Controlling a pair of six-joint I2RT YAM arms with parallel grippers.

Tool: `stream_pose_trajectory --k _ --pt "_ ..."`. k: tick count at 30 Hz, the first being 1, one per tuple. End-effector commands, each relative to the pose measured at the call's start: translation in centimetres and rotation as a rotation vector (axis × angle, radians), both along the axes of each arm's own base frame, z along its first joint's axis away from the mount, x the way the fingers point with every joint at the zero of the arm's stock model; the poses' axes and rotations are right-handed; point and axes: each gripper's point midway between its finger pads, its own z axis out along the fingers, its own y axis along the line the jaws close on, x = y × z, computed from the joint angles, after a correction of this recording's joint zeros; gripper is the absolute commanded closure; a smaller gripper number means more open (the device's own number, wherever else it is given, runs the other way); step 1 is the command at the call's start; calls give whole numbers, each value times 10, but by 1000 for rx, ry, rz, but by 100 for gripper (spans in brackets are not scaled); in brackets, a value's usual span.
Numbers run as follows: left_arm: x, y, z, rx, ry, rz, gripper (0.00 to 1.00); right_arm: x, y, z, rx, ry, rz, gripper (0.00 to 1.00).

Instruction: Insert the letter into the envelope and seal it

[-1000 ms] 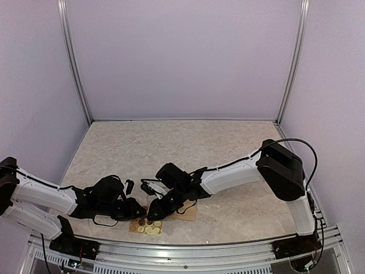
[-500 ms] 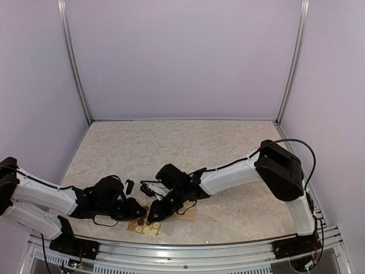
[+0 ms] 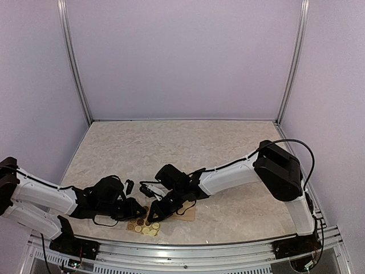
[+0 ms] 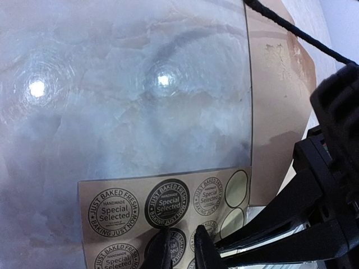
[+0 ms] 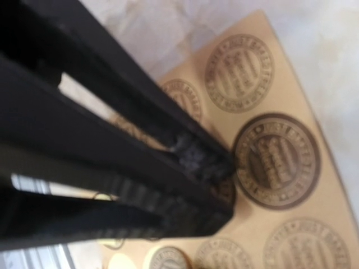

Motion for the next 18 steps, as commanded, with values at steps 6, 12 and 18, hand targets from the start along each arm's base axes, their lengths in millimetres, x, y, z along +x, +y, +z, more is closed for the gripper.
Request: stream_pose_trajectory --k 6,12,18 --pt "-13 16 -23 78 57 4 86 -8 6 -11 -14 7 34 93" --pt "-13 17 -24 83 58 9 86 -8 7 -9 -14 2 37 100" --pt "-14 20 -26 93 58 18 86 -10 7 3 15 -15 37 100"
